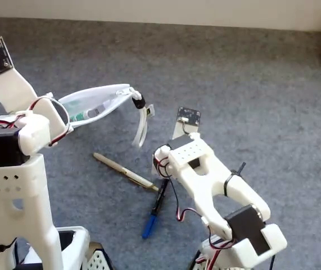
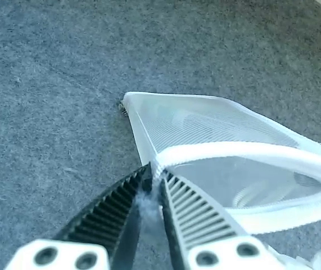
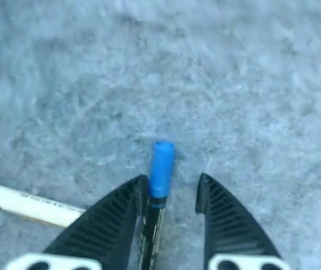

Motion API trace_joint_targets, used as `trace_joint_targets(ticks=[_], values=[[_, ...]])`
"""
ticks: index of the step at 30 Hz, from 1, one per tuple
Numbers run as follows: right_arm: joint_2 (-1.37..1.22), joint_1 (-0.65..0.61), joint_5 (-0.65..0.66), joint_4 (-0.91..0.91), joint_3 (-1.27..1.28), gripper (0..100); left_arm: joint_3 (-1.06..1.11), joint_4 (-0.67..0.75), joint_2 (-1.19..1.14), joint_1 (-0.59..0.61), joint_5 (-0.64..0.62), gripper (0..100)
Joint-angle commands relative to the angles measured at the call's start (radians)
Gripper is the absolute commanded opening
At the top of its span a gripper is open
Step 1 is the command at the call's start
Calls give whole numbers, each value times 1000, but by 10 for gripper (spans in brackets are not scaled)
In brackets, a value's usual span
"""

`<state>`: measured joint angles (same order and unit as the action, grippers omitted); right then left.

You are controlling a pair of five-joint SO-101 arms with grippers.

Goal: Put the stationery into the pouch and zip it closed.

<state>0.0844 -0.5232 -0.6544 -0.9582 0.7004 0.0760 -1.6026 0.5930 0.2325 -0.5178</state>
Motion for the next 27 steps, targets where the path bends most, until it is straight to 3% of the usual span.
trace_joint_targets(ticks=[1, 6, 11, 21, 27], values=[[-1, 16, -3, 41, -28, 138, 21, 2, 5, 19, -8, 11], [-36, 16, -3, 41, -28, 135, 30, 5, 5, 19, -6, 11], [-54, 16, -3, 41, -28, 0, 30, 5, 5, 19, -5, 11], [128, 22, 0, 35, -21, 5, 30, 3, 5, 19, -3, 11], [306, 22, 109, 19, 47, 5, 30, 2, 5, 19, -3, 11]])
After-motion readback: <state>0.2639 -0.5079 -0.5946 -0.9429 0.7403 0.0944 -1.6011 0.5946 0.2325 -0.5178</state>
